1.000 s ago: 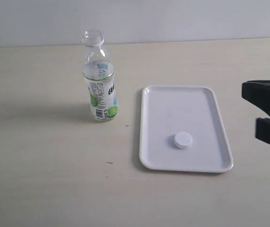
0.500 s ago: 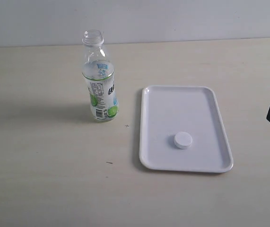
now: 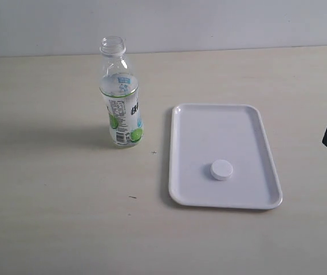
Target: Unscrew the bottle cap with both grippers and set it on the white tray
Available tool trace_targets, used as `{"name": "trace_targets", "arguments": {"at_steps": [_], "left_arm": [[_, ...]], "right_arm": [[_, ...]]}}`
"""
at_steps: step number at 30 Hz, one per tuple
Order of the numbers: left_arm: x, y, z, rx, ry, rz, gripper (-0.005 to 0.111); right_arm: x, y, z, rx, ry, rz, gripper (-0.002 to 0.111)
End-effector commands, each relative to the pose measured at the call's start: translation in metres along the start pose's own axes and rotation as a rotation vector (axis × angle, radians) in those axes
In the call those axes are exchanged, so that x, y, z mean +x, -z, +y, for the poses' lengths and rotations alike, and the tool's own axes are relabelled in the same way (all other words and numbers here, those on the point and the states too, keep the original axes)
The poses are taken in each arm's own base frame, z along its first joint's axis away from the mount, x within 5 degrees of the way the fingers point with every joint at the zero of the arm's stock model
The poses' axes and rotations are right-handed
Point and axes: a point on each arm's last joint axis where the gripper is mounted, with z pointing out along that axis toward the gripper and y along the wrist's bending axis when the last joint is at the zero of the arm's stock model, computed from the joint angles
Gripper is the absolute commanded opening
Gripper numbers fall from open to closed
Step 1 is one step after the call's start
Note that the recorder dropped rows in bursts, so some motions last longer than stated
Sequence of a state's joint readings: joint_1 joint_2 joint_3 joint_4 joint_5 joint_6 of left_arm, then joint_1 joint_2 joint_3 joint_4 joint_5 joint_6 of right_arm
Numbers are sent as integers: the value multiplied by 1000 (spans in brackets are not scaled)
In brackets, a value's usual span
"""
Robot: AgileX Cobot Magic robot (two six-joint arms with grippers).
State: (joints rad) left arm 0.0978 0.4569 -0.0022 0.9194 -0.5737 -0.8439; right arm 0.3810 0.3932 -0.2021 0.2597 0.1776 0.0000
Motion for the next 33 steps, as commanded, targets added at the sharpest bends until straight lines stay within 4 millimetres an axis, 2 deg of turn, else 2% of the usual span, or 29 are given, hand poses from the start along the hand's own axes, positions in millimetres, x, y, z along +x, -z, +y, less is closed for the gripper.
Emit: {"name": "trace_targets", "arguments": {"at_steps": [1,5,7,11,15,18,20,22,25,26,33], "left_arm": [[1,1,-1,8,-6,3,0],[0,6,-7,46,-179,-9,0],[-3,11,-10,58,-198,-44,0],[-9,22,-11,35,-13,-119,0],[-6,27,-4,-50,164,-109,0],[-5,28,-1,-81,165,-103,0],[-6,36,7,-195,182,-142,0],[8,41,18,-341,205,-19,0],[26,44,17,-339,73,201,0],[30,45,17,-343,78,247,0],[30,45,17,-344,73,254,0]], "right_arm": [[-2,1,0,2,-1,-22,0],[-2,1,0,2,-1,-22,0],[-2,1,0,2,-1,-22,0],[-2,1,0,2,-1,-22,0],[-2,1,0,2,-1,-22,0],[-2,1,0,2,-1,-22,0],[-1,1,0,2,-1,-9,0],[-1,1,0,2,-1,-8,0],[-1,1,0,2,-1,-8,0],[-1,1,0,2,-1,-8,0],[-1,1,0,2,-1,-8,0]]}}
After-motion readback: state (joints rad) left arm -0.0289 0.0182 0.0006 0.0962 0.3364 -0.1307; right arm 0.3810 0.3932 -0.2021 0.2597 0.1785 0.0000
